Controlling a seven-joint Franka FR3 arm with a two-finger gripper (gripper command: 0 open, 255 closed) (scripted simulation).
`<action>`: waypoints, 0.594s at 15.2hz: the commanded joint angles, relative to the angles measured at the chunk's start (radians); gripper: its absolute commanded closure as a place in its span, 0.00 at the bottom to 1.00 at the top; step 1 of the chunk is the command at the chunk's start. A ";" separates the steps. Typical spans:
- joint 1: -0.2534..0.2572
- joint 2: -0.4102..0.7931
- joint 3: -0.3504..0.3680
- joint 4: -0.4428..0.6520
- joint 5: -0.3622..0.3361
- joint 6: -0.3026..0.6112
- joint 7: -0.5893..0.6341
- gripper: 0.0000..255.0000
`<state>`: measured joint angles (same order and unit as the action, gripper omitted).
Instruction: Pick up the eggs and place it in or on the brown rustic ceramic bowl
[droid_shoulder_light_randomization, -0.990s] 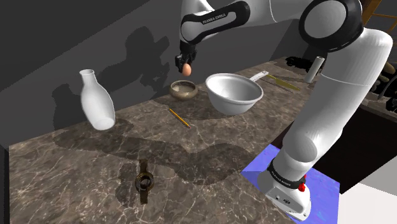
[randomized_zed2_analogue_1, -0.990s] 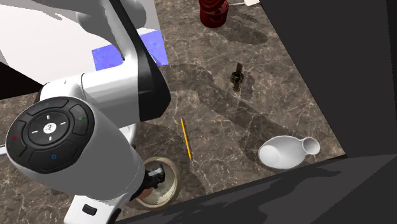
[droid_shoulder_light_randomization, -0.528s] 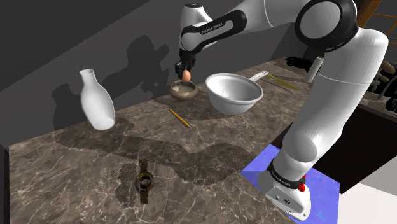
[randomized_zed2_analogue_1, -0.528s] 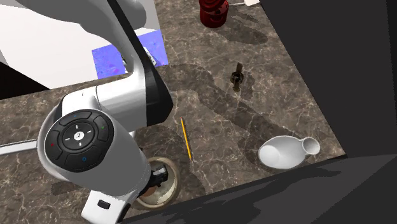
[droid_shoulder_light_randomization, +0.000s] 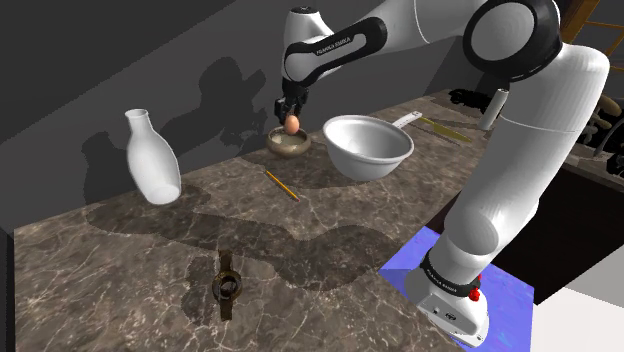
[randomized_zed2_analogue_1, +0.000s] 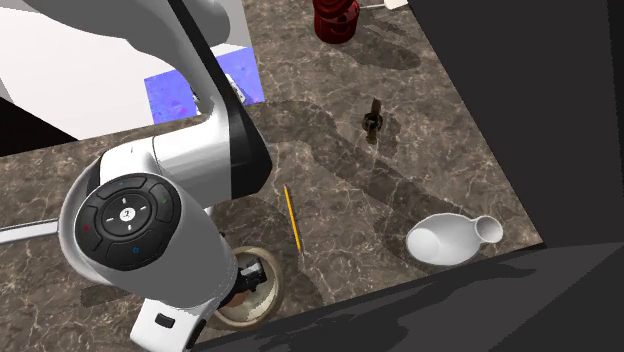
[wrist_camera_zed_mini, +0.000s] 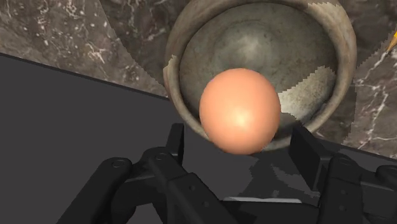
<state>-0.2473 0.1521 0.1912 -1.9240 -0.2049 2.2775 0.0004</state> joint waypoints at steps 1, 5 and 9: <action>0.000 0.000 0.000 0.000 0.000 0.000 0.000 0.00; 0.000 0.000 0.000 0.000 0.000 0.000 0.000 0.00; 0.003 -0.068 0.009 0.038 0.027 -0.104 -0.017 0.00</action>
<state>-0.2443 0.0961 0.1987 -1.9016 -0.1845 2.2017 -0.0106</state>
